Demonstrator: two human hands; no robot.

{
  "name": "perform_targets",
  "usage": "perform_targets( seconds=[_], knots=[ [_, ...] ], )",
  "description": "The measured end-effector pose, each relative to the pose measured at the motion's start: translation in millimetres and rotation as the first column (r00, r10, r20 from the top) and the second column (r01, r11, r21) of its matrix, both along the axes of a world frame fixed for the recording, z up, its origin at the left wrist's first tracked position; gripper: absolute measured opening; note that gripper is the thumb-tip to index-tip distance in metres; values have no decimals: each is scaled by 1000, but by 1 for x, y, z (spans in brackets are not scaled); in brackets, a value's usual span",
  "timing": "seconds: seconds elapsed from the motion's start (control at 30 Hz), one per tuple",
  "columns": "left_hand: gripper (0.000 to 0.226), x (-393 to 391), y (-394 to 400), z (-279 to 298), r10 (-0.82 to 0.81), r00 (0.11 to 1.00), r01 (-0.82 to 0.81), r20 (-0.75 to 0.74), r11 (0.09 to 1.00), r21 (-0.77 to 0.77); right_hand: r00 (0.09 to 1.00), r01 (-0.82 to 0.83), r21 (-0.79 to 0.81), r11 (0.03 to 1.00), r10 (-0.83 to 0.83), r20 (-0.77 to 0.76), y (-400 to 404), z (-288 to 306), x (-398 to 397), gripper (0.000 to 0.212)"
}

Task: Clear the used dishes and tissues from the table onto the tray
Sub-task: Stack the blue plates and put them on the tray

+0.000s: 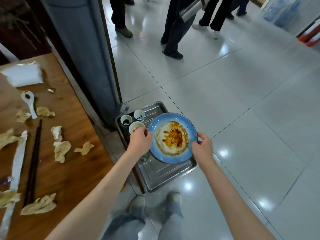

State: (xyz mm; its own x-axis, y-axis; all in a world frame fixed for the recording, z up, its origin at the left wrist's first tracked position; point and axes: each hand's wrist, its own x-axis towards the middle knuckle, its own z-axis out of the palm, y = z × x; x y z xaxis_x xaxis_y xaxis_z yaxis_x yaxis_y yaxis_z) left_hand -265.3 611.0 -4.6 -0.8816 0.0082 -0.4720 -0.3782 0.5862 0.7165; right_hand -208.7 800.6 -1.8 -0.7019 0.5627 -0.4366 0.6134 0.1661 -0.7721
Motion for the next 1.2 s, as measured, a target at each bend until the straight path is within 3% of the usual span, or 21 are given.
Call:
perform_targets(
  seconds=[0.27,0.6,0.9,1.07,1.2],
  knots=[
    [30,-39,46,-47,93,995,-92,46,995,-26,993,-111,-36,993,113,45,49,-50,-59,31],
    [17,-68,89,-128,289,944,-296,160,955,19,952,-288,-86,954,294,81,96,-131,-122,32],
    [19,-111,107,-203,394,916,-394,78,919,-13,928,-344,-103,933,355,115,107,-211,-185,36],
    [19,-122,121,-237,542,834,-544,103,839,-14,892,-425,-58,903,429,141,109,-245,-224,41],
    [18,-126,133,-257,705,677,-717,211,697,-30,820,-550,-33,834,548,165,104,-266,-248,41]
  ],
)
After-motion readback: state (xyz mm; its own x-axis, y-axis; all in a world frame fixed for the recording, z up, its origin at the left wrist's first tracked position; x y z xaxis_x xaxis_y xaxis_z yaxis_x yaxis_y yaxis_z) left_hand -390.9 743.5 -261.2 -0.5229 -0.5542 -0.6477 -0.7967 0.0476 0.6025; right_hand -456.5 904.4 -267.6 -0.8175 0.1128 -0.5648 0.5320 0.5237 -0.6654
